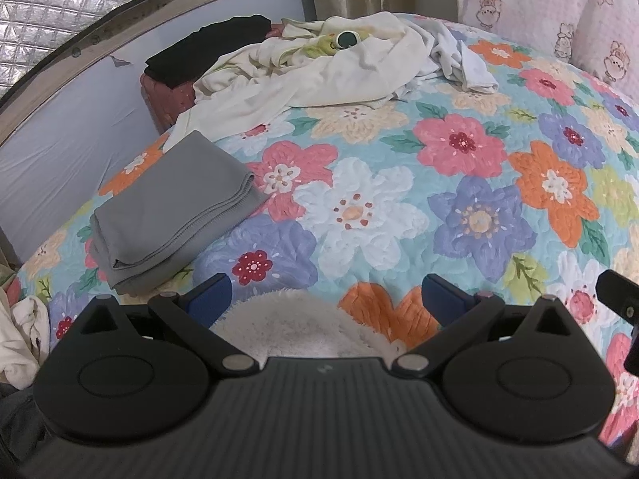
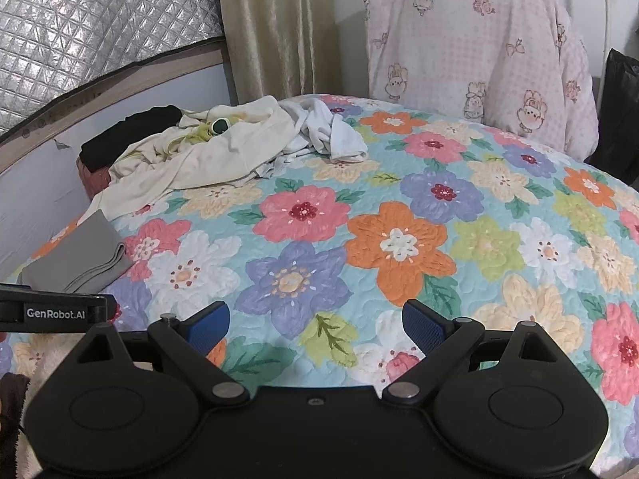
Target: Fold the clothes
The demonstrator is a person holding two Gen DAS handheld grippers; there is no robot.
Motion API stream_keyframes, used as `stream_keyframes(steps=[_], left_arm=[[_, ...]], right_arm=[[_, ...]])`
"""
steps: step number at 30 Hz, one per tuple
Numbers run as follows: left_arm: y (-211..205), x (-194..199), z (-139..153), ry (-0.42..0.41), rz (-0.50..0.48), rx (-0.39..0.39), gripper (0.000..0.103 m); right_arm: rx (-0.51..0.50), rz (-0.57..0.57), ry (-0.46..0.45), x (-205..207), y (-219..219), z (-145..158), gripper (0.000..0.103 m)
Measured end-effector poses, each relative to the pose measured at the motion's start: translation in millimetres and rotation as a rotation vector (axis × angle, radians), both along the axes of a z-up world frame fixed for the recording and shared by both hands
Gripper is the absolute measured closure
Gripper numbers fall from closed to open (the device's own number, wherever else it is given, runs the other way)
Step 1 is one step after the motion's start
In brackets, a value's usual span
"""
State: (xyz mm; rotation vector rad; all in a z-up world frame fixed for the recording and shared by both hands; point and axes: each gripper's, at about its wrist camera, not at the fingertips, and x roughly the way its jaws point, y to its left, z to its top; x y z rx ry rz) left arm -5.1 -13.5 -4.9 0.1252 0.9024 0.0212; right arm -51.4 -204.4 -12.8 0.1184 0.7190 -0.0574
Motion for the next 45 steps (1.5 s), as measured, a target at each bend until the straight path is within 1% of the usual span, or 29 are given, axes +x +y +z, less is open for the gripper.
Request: stream_keyframes(steps=[25, 29, 33, 36, 39, 42, 45], left_arm=[[0, -1, -4, 0.006, -0.007, 0.009, 0.000], [1, 1, -6, 0.002, 0.004, 0.013, 0.000], [10, 9, -10, -0.005, 0.028, -0.012, 0.000], [16, 21, -12, -0.017, 0.050, -0.050, 0.000], [15, 47, -5, -0.037, 0.079, -0.086, 0.000], [9, 79, 6, -0.072, 0.106, -0.120, 0.000], [-3, 125, 21, -0.100, 0.099, -0.150, 0.000]], right_arm=[[0.003, 0.003, 0.017, 2, -1, -4, 0.007], [0.010, 0.006, 0.015, 2, -1, -5, 0.007], [0.030, 0.018, 0.017, 8, -3, -15, 0.007], [0.069, 0.024, 0.025, 21, -7, -25, 0.007], [0.146, 0.084, 0.029, 39, -14, -28, 0.007], [0.203, 0.116, -0.013, 61, -21, -26, 0.007], [0.231, 0.132, -0.059, 91, -30, -19, 0.007]])
